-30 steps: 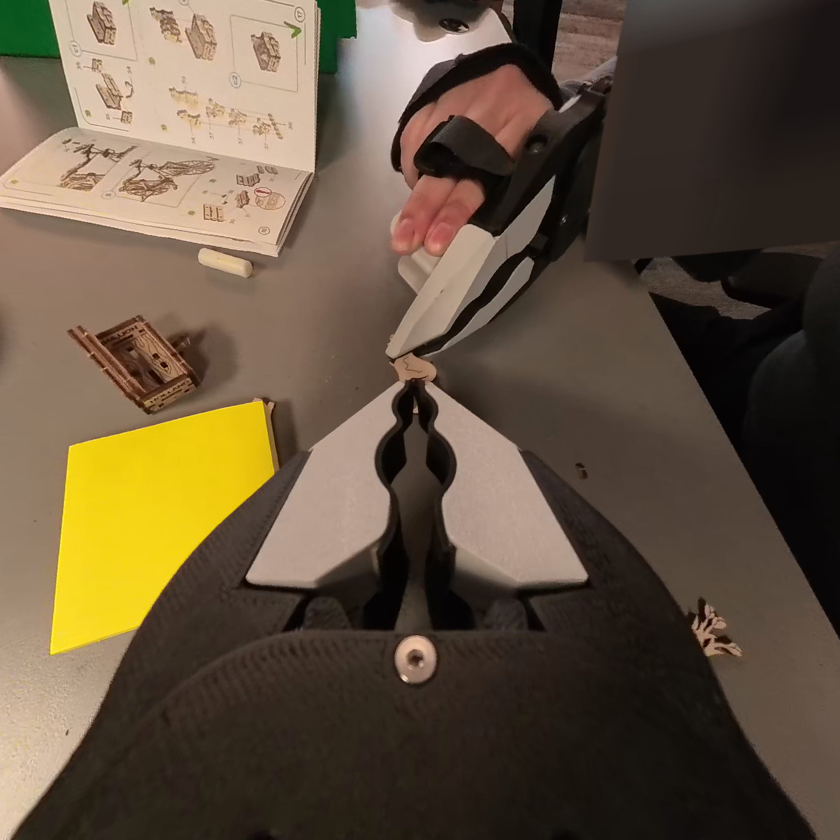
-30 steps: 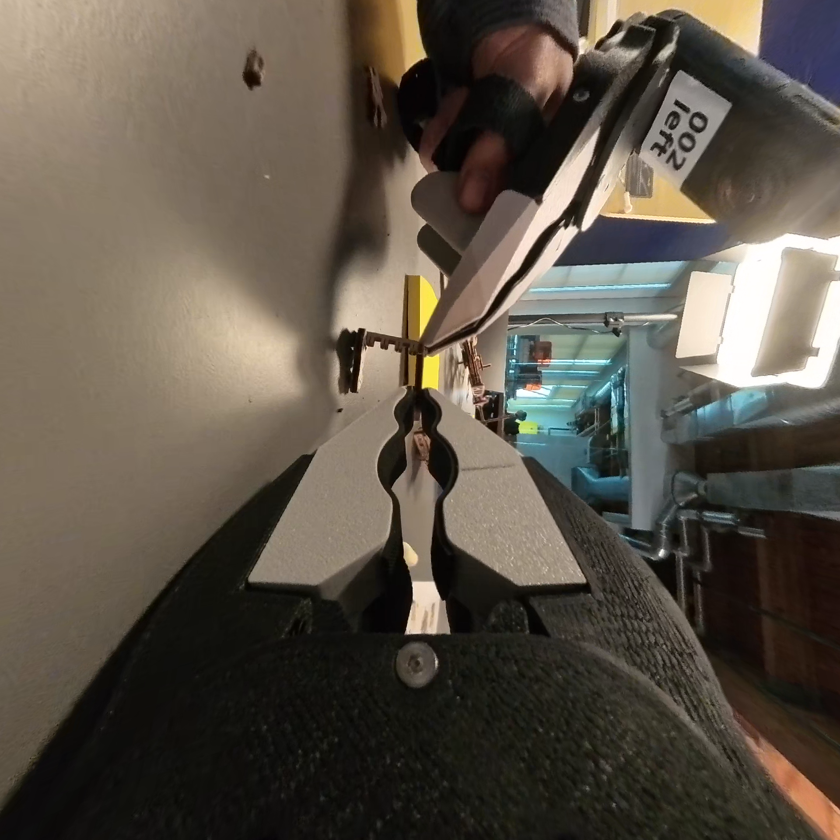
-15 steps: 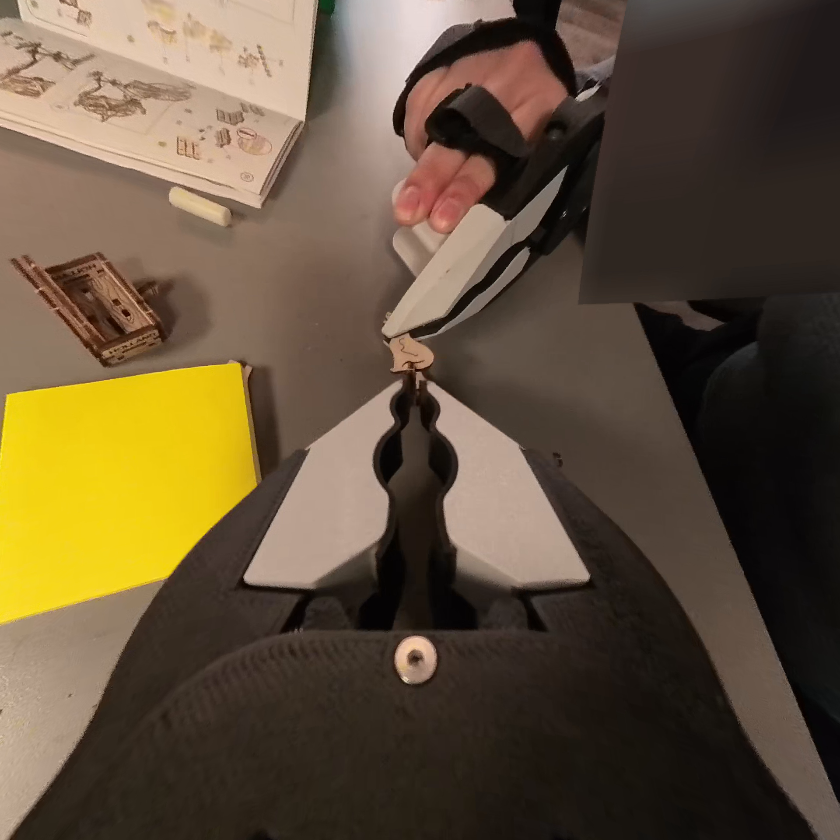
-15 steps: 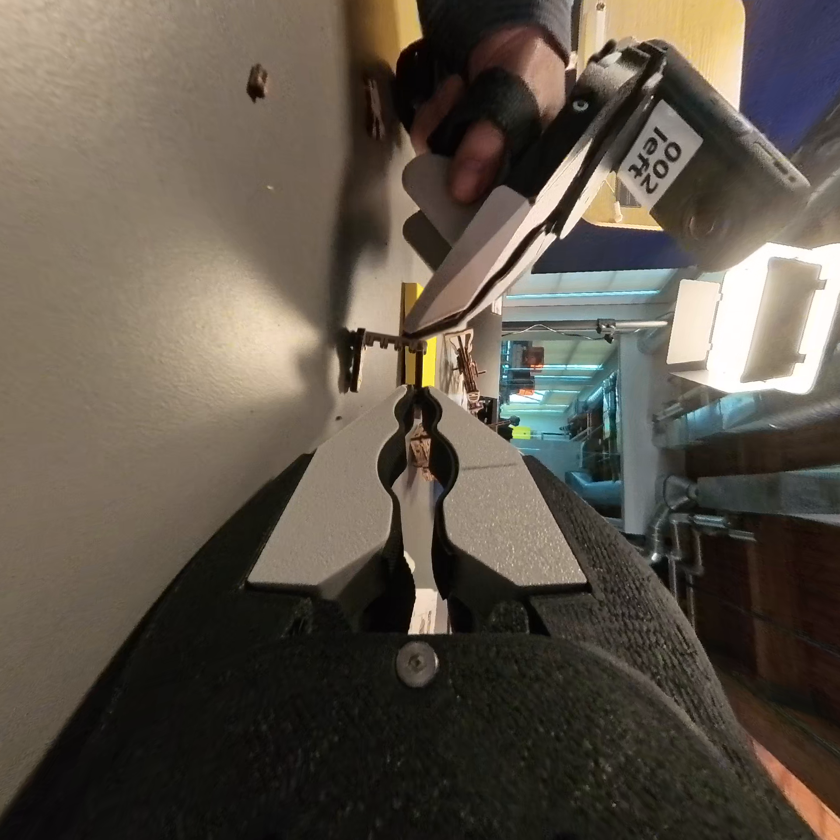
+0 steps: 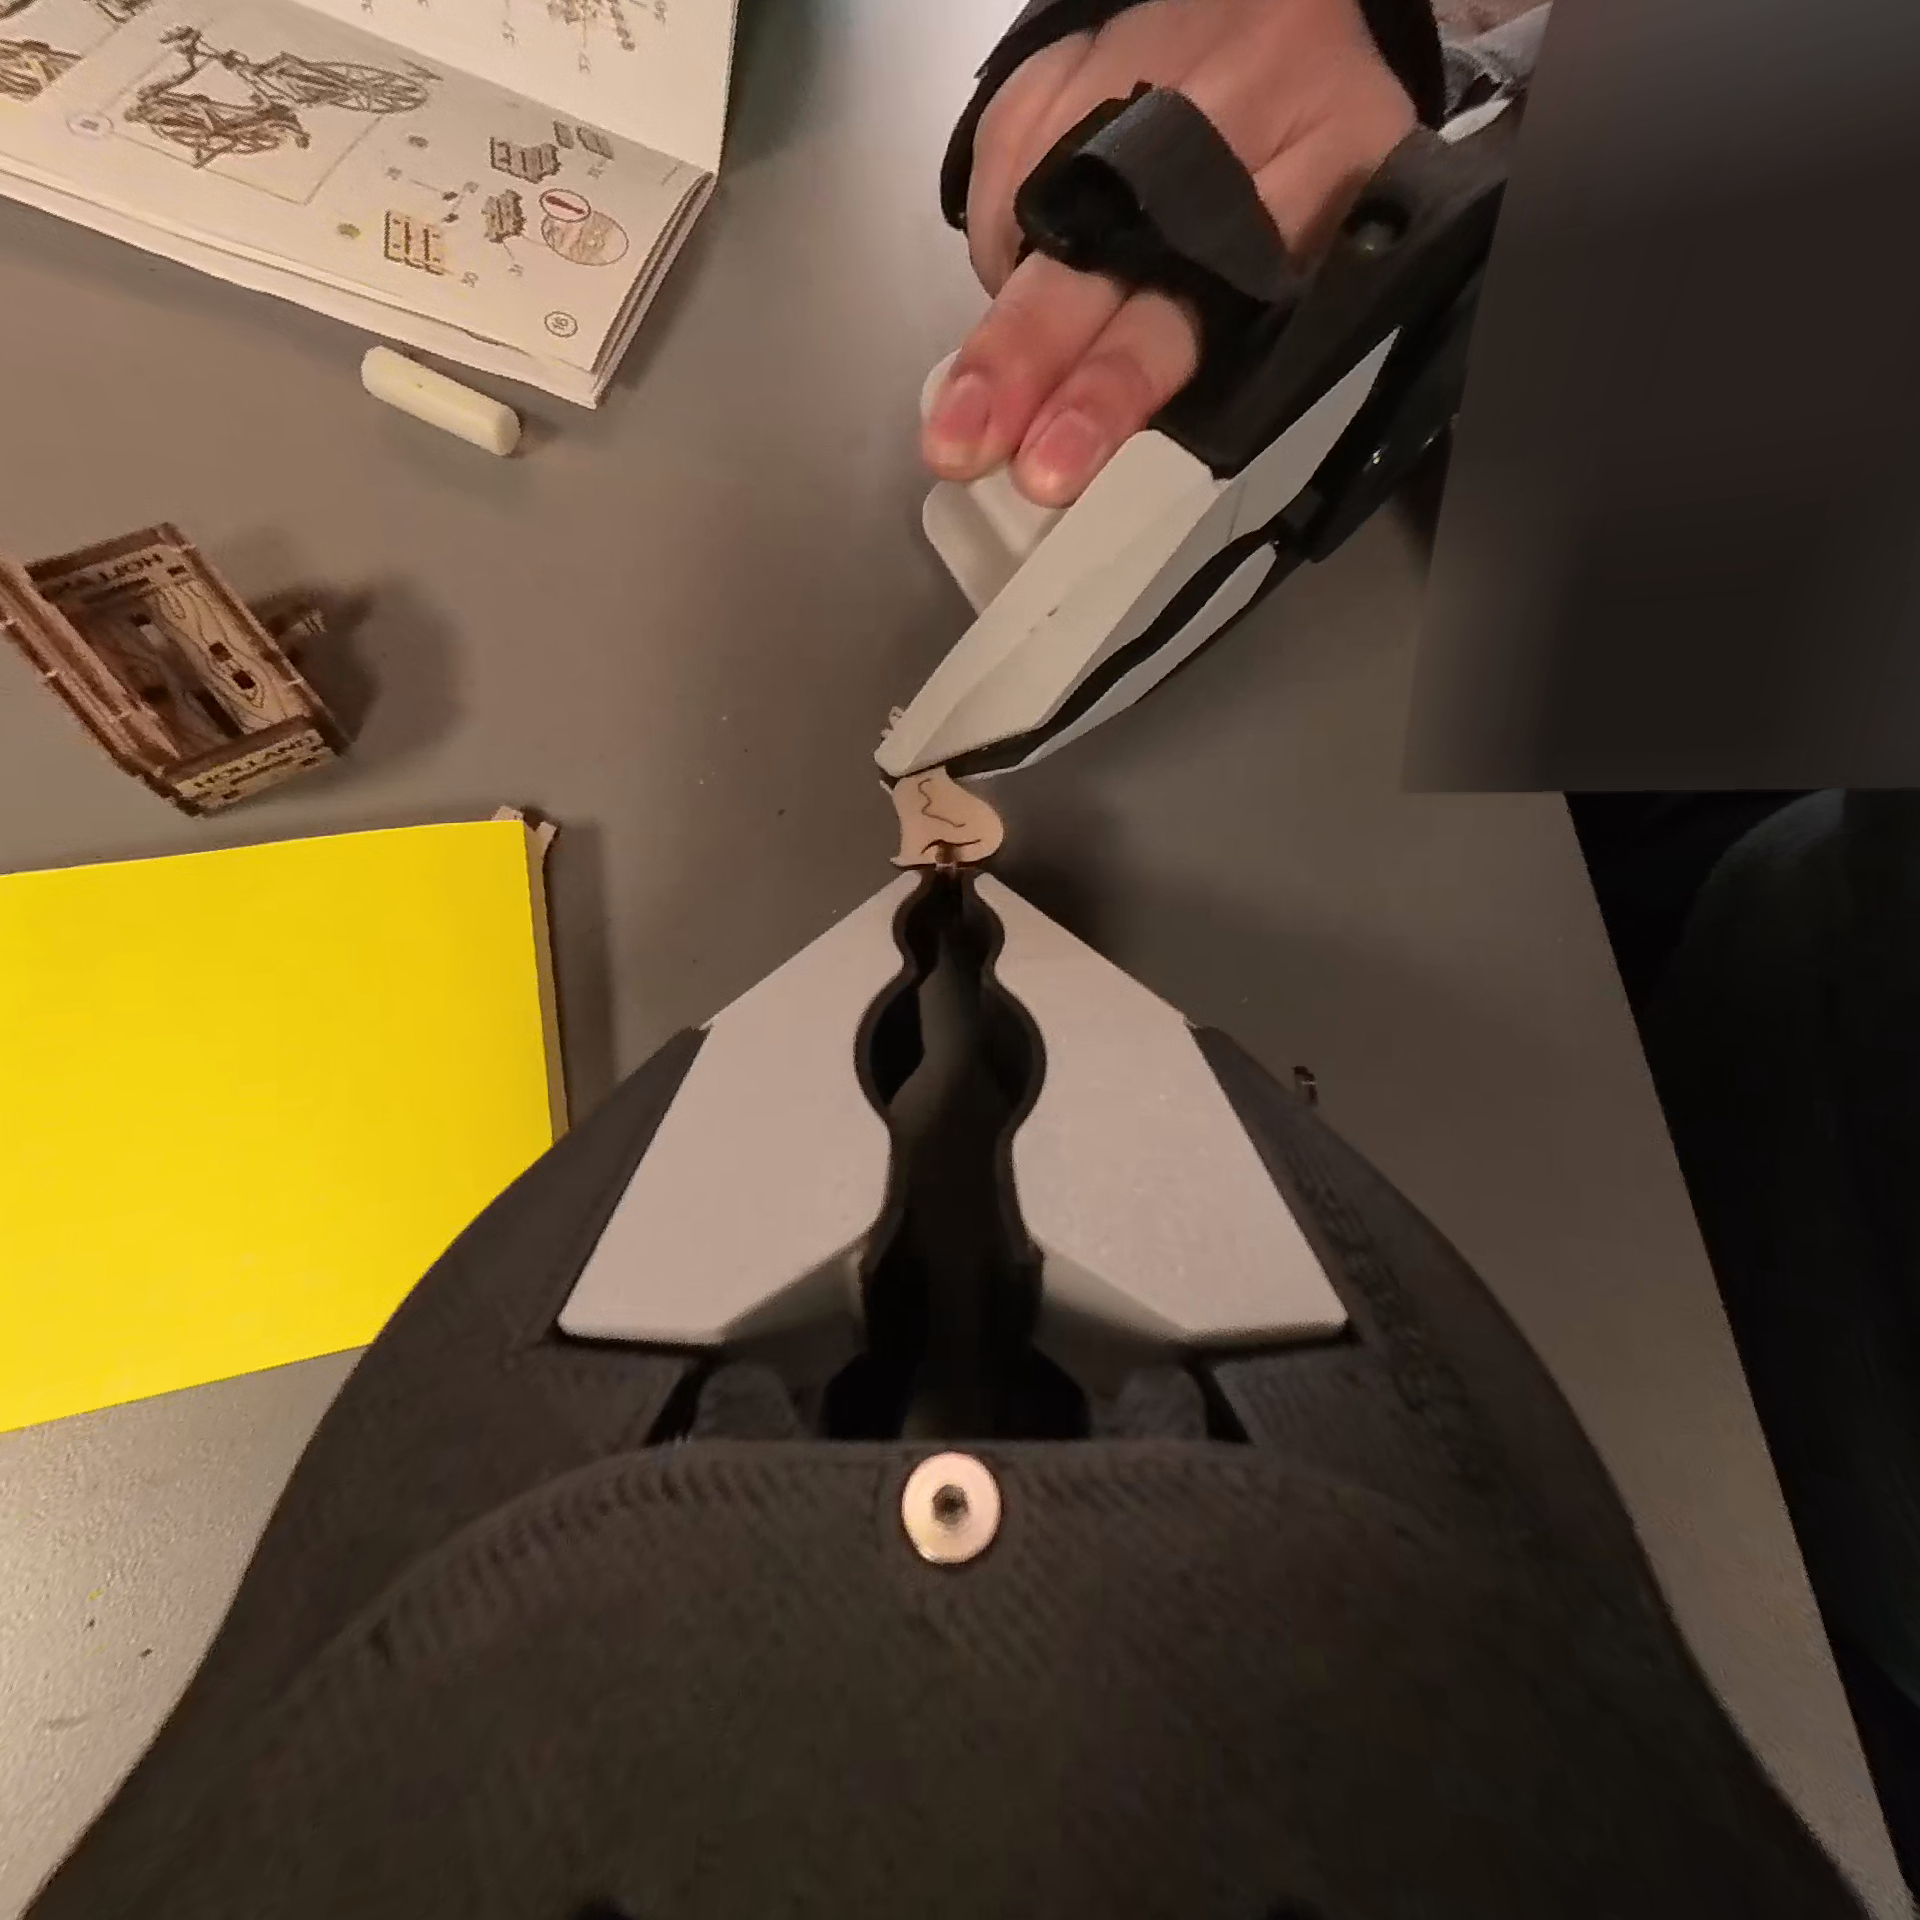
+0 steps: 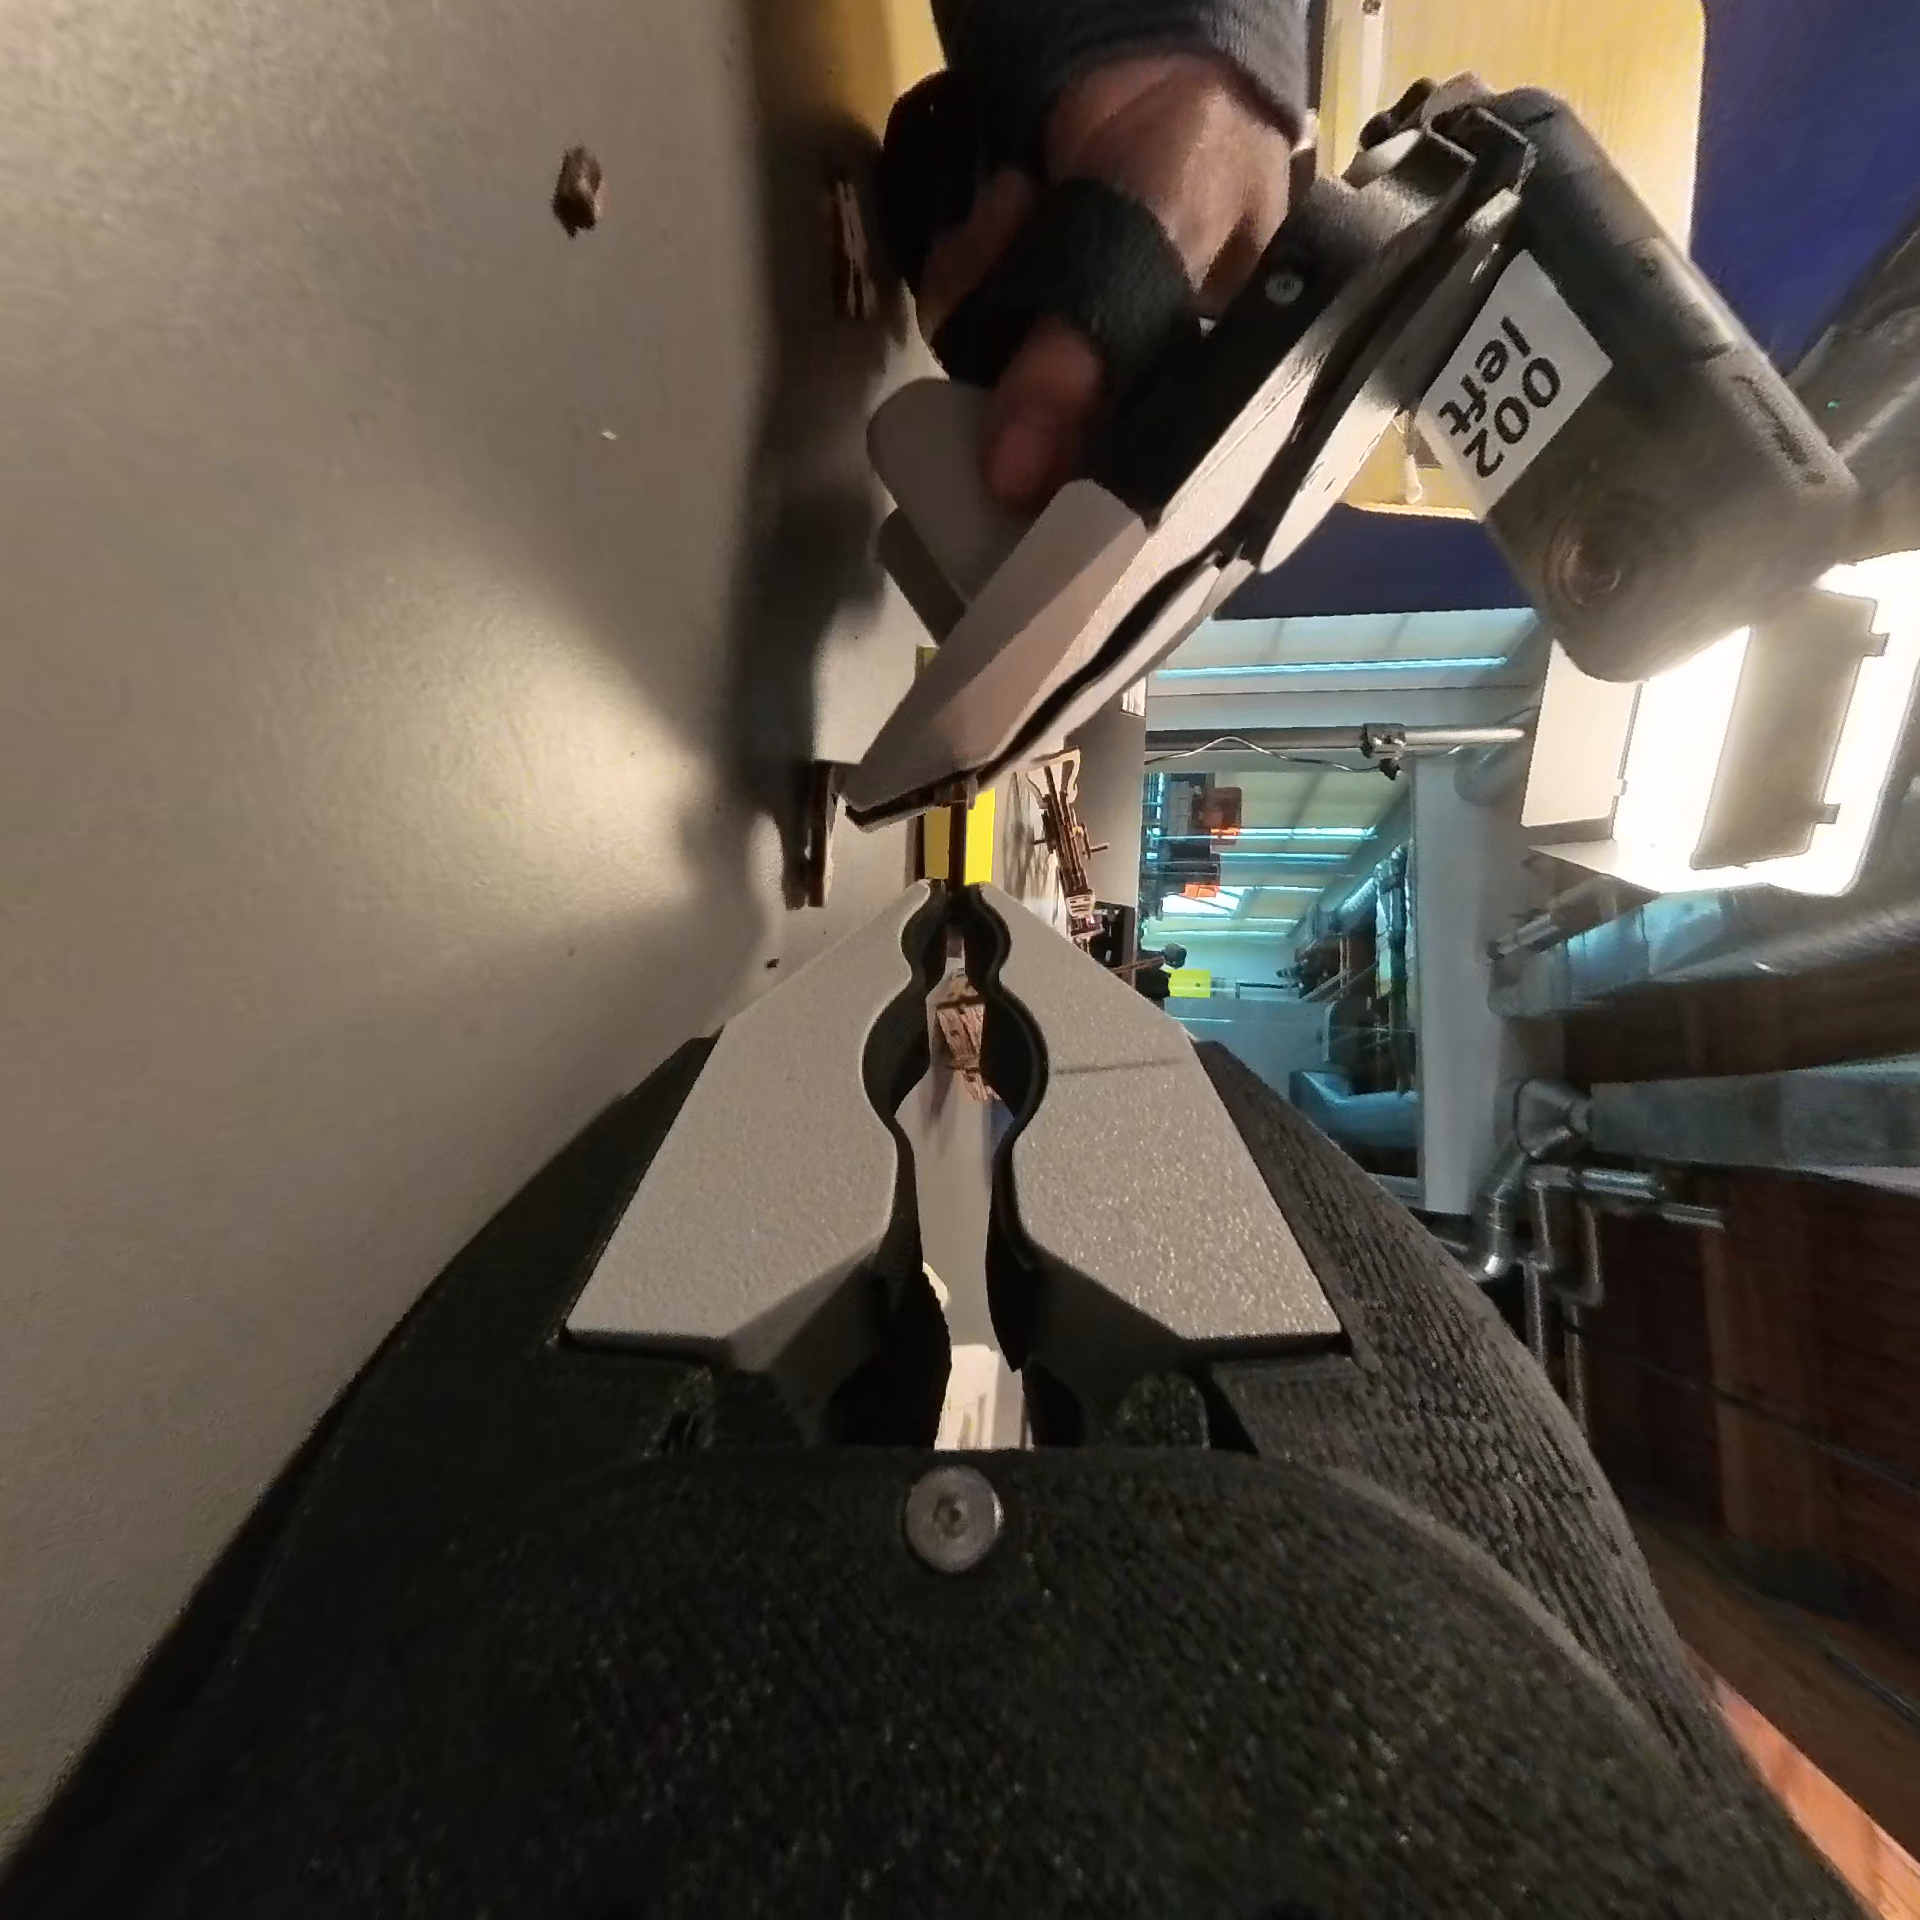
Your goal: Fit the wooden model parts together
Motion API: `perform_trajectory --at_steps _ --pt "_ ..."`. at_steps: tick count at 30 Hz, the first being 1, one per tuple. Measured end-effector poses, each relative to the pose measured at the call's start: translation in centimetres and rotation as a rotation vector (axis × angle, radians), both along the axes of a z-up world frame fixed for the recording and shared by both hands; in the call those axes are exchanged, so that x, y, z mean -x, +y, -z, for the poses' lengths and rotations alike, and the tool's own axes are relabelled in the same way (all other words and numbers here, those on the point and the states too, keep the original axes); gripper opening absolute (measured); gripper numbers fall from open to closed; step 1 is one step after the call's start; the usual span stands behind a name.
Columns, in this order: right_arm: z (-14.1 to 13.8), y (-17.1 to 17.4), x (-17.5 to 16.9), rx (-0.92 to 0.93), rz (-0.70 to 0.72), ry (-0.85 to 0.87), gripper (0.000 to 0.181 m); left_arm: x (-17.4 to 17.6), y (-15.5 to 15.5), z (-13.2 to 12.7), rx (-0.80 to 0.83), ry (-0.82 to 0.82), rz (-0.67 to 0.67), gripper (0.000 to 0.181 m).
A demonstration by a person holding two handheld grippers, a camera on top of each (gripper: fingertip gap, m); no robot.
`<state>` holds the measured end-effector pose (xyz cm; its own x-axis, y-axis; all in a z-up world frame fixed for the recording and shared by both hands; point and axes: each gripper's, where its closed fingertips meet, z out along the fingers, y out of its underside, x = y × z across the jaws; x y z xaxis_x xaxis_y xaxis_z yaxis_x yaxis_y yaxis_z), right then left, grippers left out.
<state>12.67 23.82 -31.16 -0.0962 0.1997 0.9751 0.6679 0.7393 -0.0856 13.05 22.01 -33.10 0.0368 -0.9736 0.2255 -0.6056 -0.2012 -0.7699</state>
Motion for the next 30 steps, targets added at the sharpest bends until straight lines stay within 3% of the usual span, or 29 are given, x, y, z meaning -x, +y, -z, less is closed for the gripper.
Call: perform_trajectory --at_steps 16,30 --pt "-0.02 0.12 -0.13 -0.037 0.004 -0.019 0.0 0.01 0.2 0.04 -0.102 0.048 -0.003 0.001" --pt "0.17 0.45 -0.37 -0.003 0.017 -0.007 0.0 0.45 0.09 0.2 -0.036 0.024 0.001 0.017"
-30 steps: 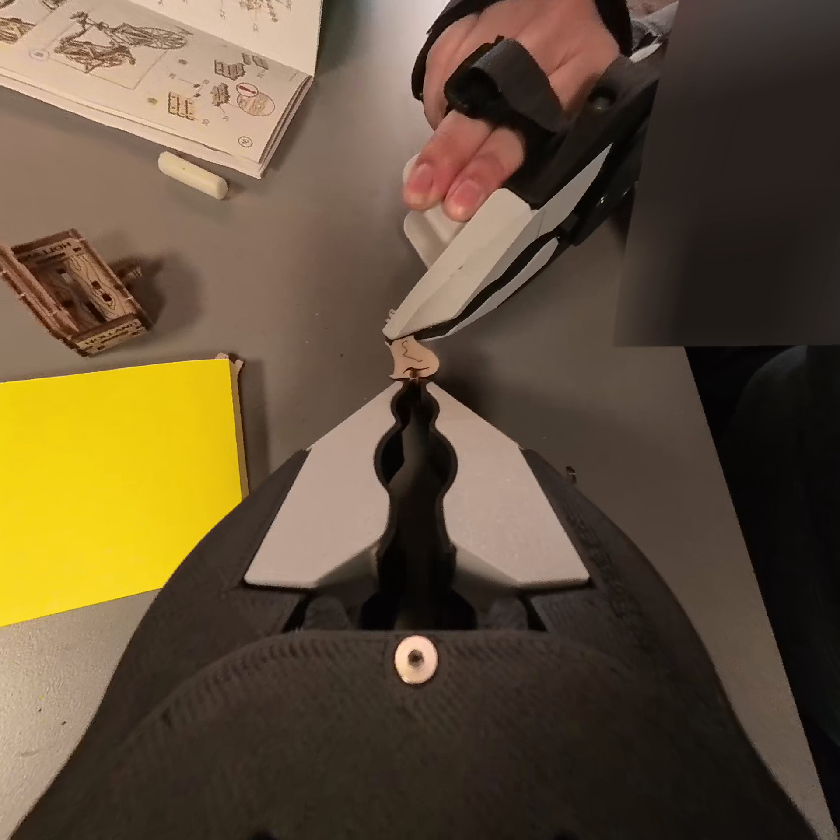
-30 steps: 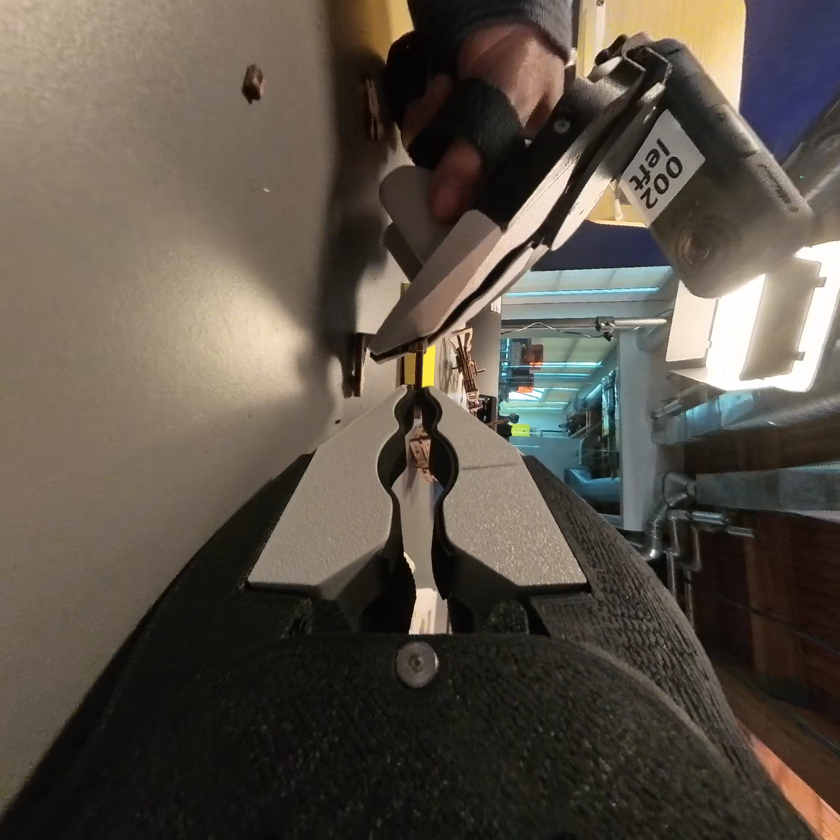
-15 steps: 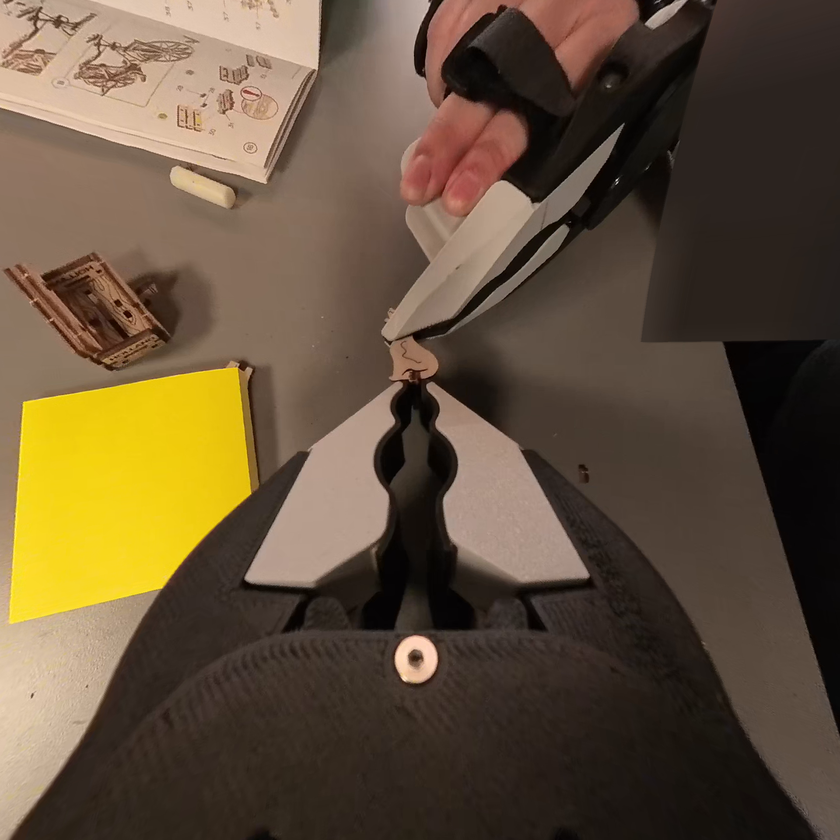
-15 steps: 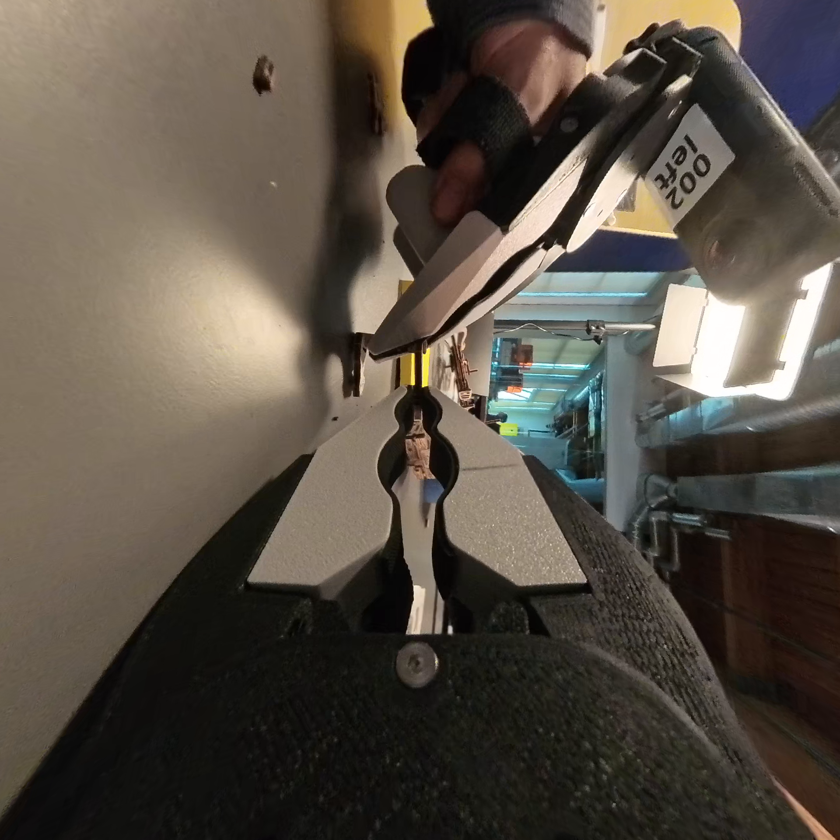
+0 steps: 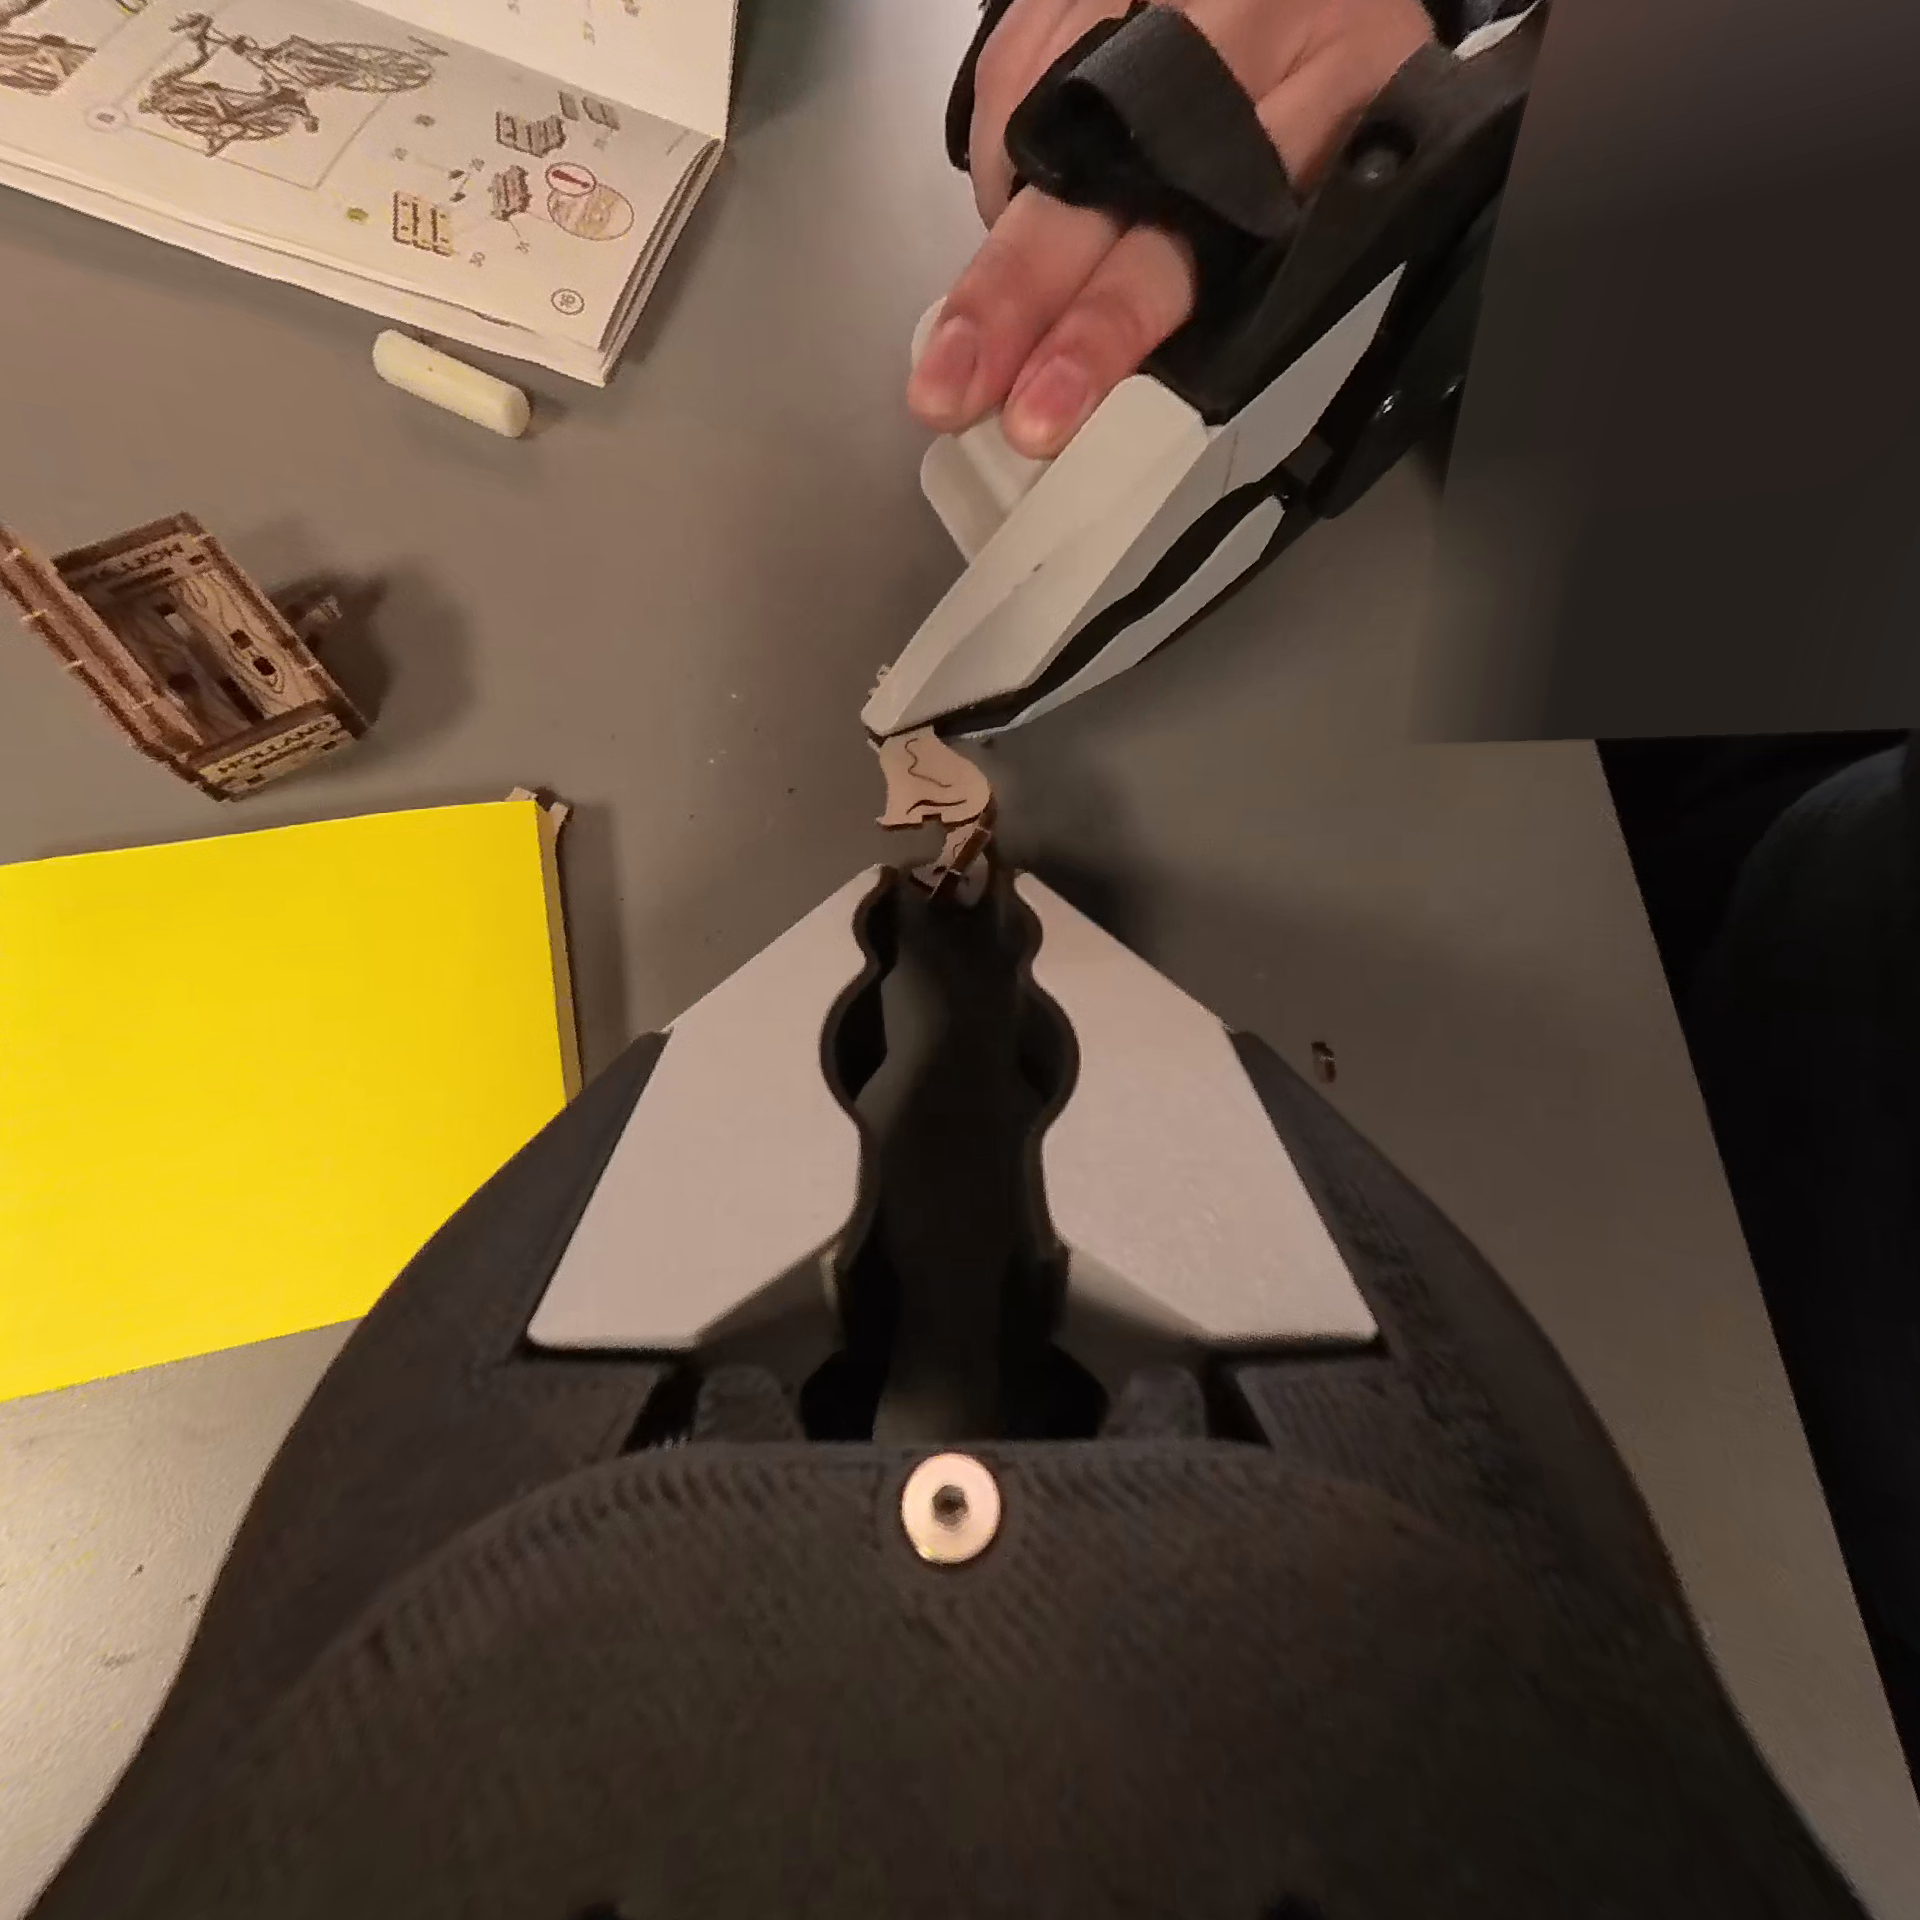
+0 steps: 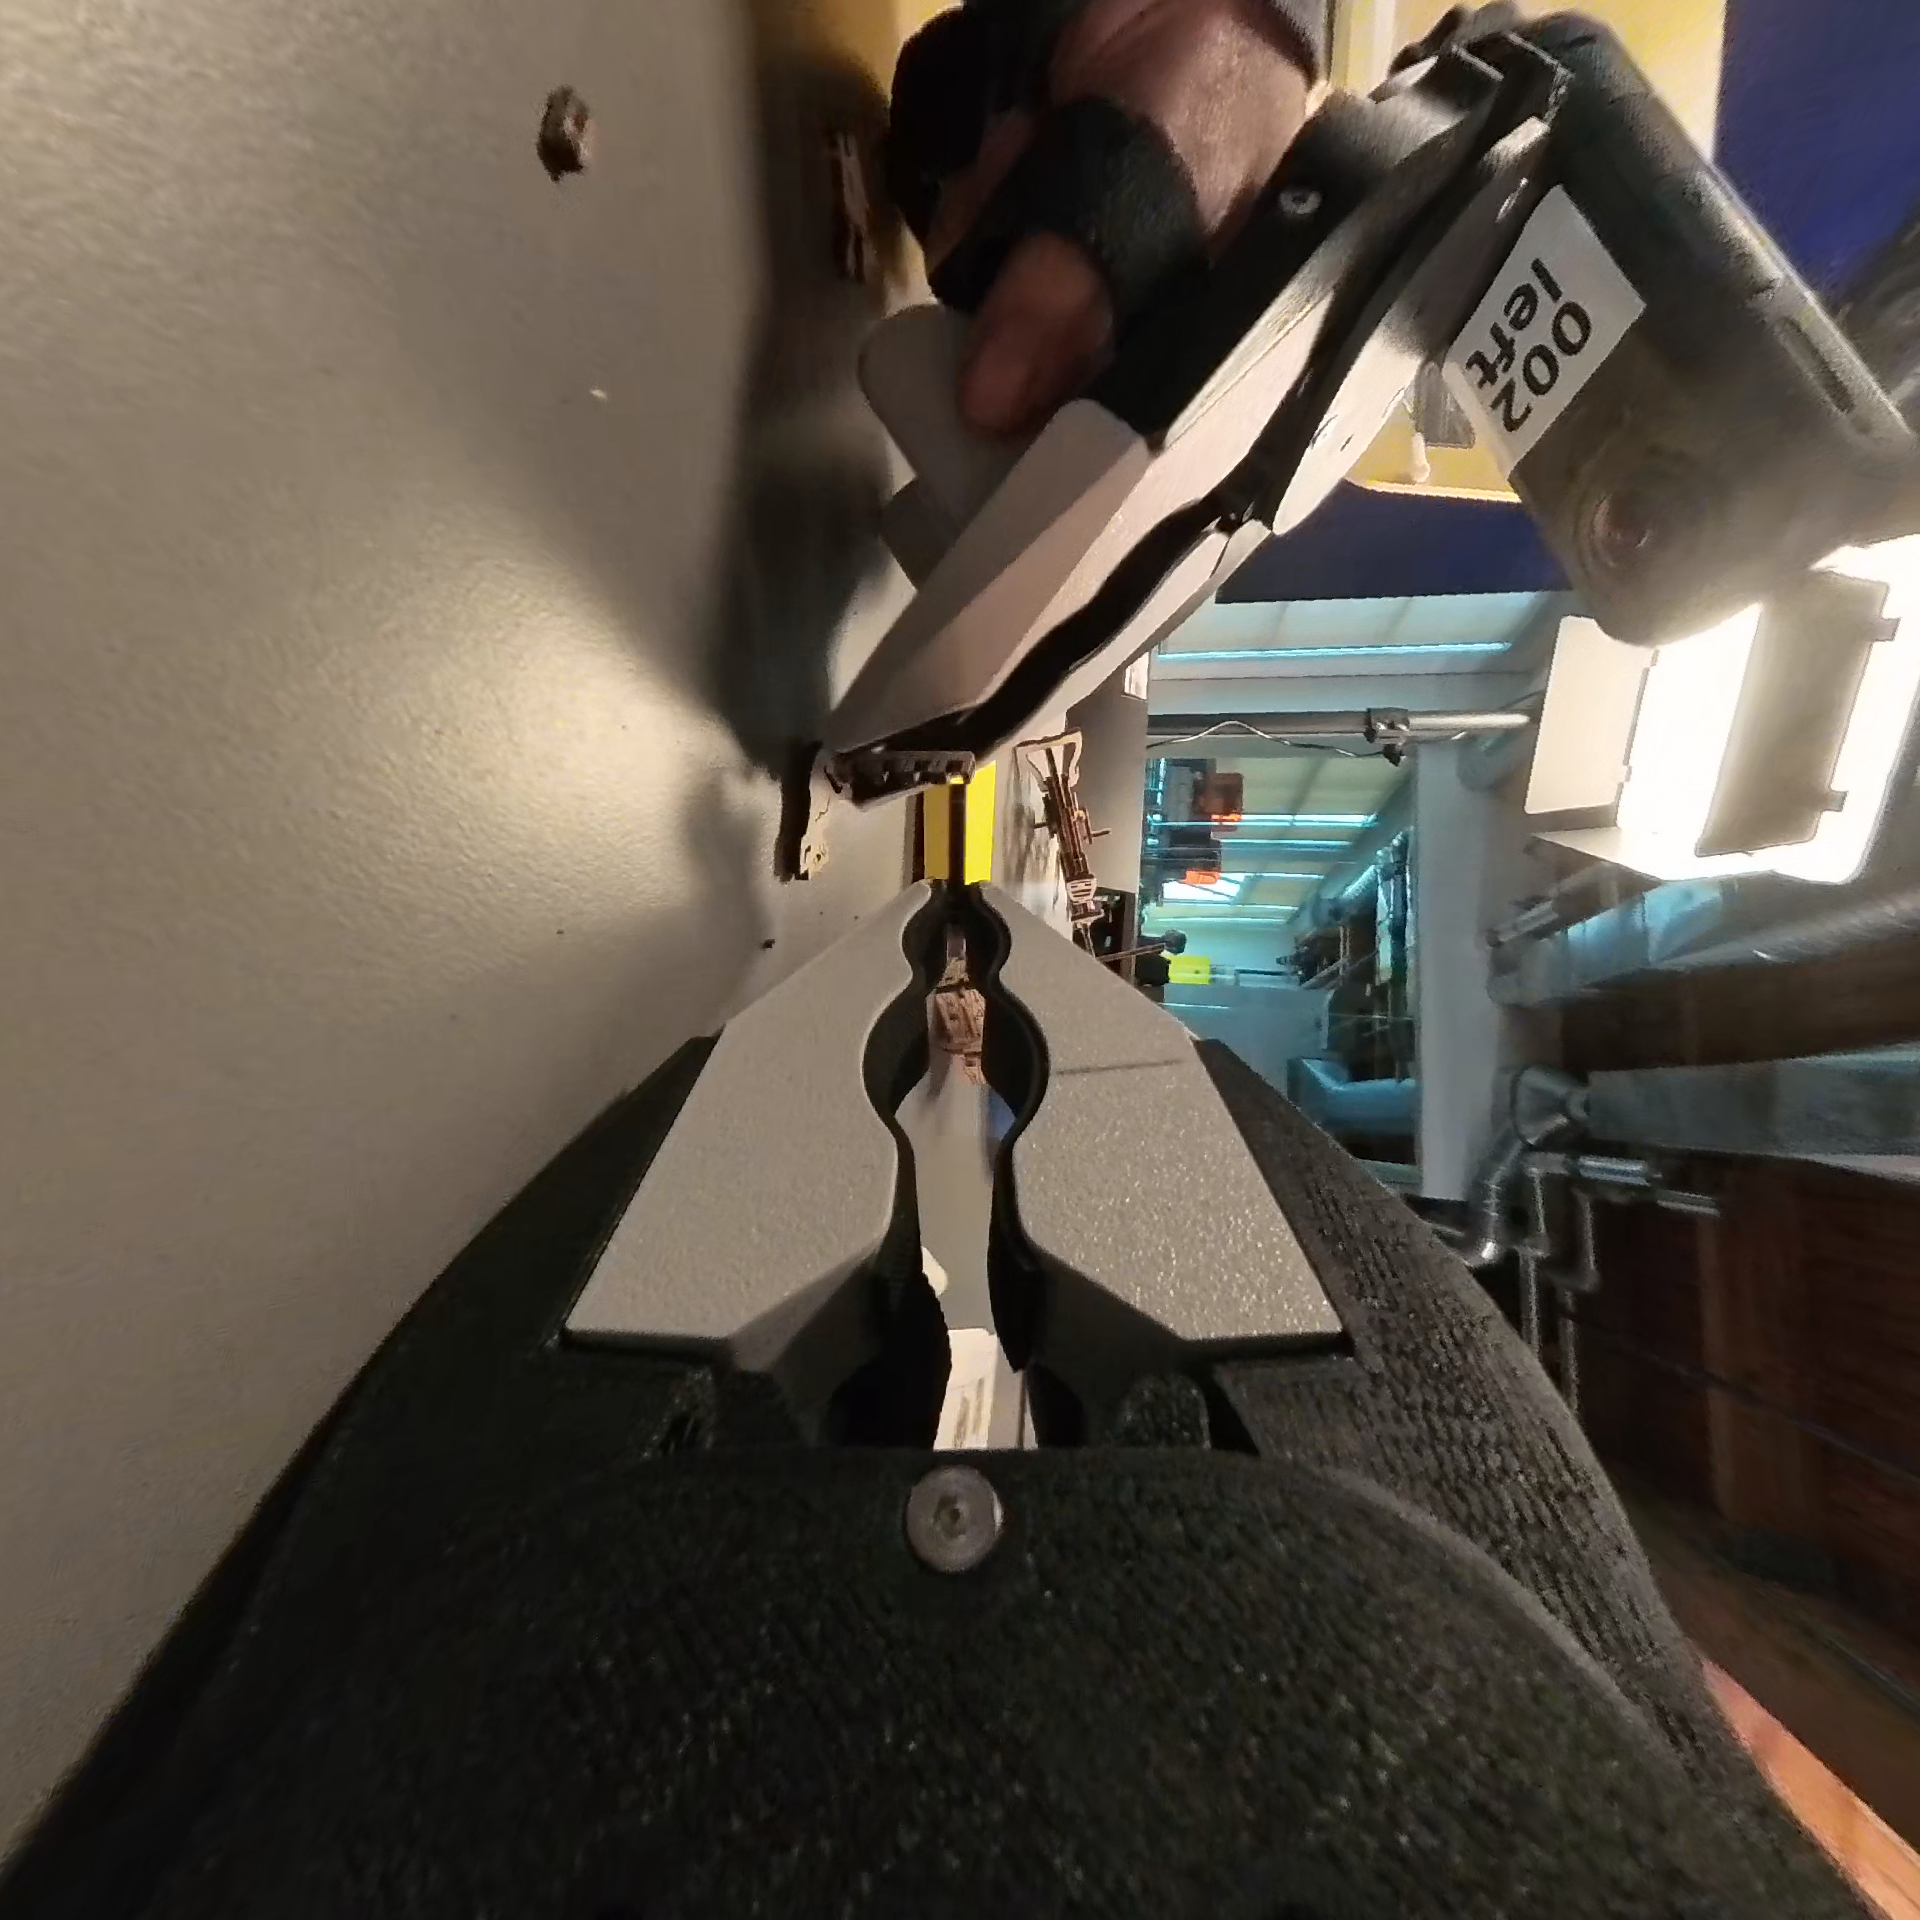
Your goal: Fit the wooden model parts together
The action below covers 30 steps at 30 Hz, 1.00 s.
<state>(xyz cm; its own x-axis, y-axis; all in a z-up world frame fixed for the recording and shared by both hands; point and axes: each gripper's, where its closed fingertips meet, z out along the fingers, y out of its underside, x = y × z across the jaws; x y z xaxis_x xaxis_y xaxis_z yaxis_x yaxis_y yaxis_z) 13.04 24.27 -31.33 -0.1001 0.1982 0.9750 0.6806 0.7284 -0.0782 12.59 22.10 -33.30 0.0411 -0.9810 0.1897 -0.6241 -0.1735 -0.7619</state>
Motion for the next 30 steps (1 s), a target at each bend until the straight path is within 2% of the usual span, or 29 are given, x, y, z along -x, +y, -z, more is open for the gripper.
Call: perform_trajectory --at_steps 5,8,16,30 --pt "-0.11 0.15 -0.3 0.012 0.013 0.01 0.0 -0.14 -0.16 -0.36 -0.019 -0.027 0.022 0.015" --pt "-0.3 0.03 -0.53 0.025 0.027 0.025 0.001 -0.24 -0.3 -0.55 -0.033 -0.041 0.034 0.001" --pt "-0.11 -0.16 -0.61 0.022 0.051 0.014 0.001 -0.29 0.13 -0.43 -0.016 -0.032 -0.007 0.001" --pt "-0.11 -0.13 -0.22 0.029 0.034 0.014 0.0 -0.4 0.11 -0.37 -0.013 -0.028 -0.002 0.001"
